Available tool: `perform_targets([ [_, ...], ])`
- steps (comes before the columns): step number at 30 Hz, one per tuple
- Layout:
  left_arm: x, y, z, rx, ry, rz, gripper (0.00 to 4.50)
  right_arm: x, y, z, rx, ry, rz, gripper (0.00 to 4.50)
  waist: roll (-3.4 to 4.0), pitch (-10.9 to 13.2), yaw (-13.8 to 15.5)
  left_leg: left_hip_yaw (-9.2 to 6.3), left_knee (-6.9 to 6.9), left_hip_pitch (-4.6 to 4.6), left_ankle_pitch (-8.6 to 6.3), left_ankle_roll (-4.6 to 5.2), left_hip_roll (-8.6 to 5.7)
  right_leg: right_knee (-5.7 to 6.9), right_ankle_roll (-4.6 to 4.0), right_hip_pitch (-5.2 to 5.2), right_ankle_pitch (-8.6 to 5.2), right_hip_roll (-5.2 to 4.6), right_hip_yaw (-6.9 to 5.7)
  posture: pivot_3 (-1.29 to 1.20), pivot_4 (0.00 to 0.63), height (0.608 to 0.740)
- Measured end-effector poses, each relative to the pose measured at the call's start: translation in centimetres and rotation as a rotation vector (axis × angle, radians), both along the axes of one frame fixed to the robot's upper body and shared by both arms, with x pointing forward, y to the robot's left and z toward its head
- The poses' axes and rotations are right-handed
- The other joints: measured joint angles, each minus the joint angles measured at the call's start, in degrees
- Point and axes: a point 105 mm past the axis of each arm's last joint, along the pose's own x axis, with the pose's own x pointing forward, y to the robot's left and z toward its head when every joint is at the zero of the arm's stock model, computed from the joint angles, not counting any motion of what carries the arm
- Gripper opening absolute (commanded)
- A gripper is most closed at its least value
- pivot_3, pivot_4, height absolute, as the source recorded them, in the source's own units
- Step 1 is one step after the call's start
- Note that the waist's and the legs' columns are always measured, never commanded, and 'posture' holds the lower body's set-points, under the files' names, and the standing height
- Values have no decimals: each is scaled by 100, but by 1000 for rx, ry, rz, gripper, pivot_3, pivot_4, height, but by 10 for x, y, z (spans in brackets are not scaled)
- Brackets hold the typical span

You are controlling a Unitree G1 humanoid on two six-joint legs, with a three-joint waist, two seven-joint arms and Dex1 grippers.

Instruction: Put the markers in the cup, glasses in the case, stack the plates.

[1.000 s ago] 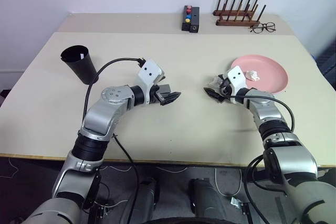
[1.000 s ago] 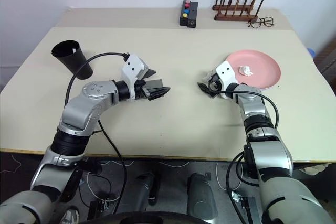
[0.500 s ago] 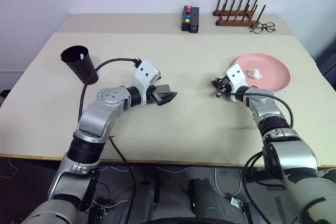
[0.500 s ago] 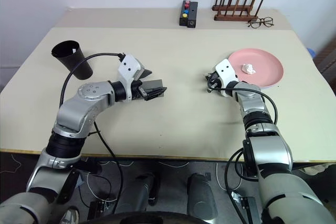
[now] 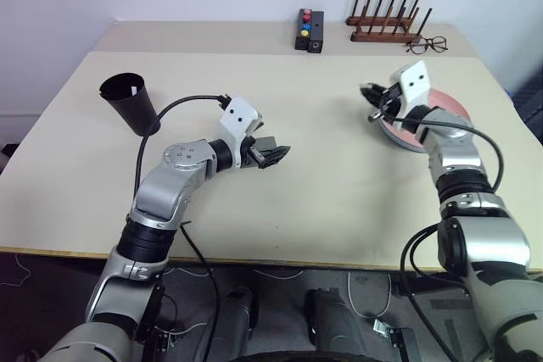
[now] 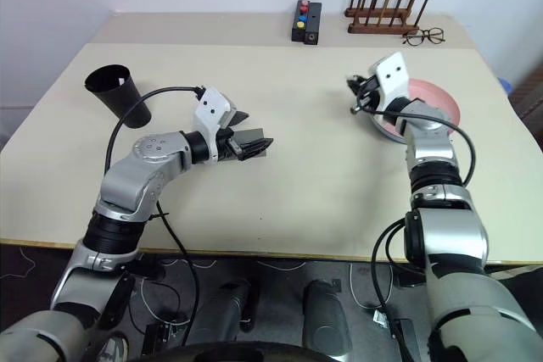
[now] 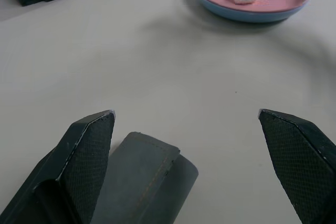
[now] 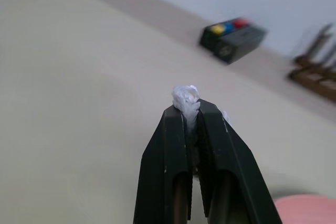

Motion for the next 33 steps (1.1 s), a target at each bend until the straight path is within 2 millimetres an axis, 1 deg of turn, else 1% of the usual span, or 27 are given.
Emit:
perform_targets([
  [3,0,-2,2,-10,-12,-6,4500,0,-34,11,-42,-23,-137,31,-1,0,1,1,-4,0,0,0,0,-4,-1,0,-1,0,0,0,150,740],
  [5,0,-3,3,-13,-17,-7,4500,-1,-52,11,-61,-23,-216,31,-1,0,-7,1,-7,0,0,0,1,-6,-2,-1,-1,0,1,0,150,740],
  [7,0,-5,4,-19,-18,-9,4500,-2,-64,7,-62,-10,-278,31,-1,0,-30,6,-9,0,0,0,1,-5,-2,-3,-1,0,6,0,150,740],
  [10,0,-5,3,-20,-18,-7,4500,-4,-80,-2,-67,18,-363,31,-1,0,-41,11,-15,2,1,1,2,-5,-2,-6,-1,0,12,0,150,740],
  [15,0,-3,0,-20,-11,7,4500,-5,-88,-9,-92,43,-416,31,-1,0,-38,19,-19,6,1,1,2,-6,-1,-6,-1,1,22,0,150,740],
  [18,0,-2,-1,-20,-6,13,4500,-6,-92,-13,-98,70,-433,1047,-1,0,-26,20,-19,6,1,1,1,-6,-1,-6,-1,1,23,0,150,740],
  [20,0,-1,-2,-20,-3,19,4500,-8,-98,-17,-104,98,-454,2094,-1,0,-22,20,-19,6,1,1,1,-6,-1,-6,-1,1,24,0,150,740],
  [22,-1,2,-3,-20,-1,29,4500,-9,-100,-17,-111,97,-468,3071,-1,0,-22,21,-19,6,1,1,1,-7,-1,-6,-1,1,24,0,150,740],
  [23,-1,4,-5,-19,3,33,4500,-9,-101,-17,-112,94,-477,3643,-1,0,-24,21,-19,6,1,1,1,-7,-1,-6,-1,1,25,0,150,740],
  [24,-2,4,-6,-17,9,36,4500,-9,-102,-16,-110,91,-482,4081,-1,0,-28,21,-19,7,1,1,1,-6,-1,-6,-1,1,25,0,150,740],
  [25,-2,5,-7,-14,15,38,4500,-9,-104,-15,-107,87,-489,4428,-1,0,-28,21,-20,7,1,1,1,-6,-1,-6,-1,1,25,0,150,740],
  [27,-2,6,-8,-12,16,39,4500,-10,-106,-13,-99,80,-497,4428,-1,0,-26,21,-20,7,1,1,1,-7,-1,-6,-1,1,26,0,150,740],
  [30,0,8,-5,-21,-11,56,4500,-11,-106,-10,-30,65,-476,4428,-1,0,-28,22,-21,7,1,1,1,-9,-1,-6,-1,1,26,0,150,740],
  [31,2,10,-1,-38,-39,74,4500,-11,-102,-8,2,63,-447,4428,-1,0,-32,22,-21,8,1,1,2,-9,-1,-5,-1,2,26,0,150,740],
  [32,6,16,7,-80,-99,119,4500,-10,-95,-5,42,58,-387,4428,-1,1,-44,25,-23,10,1,1,3,-10,-1,-6,0,2,28,0,150,740],
  [33,11,24,14,-104,-164,175,4500,-8,-83,-2,78,52,-310,4428,-2,1,-70,26,-24,13,1,1,5,-12,-1,-5,0,4,29,0,150,740],
])
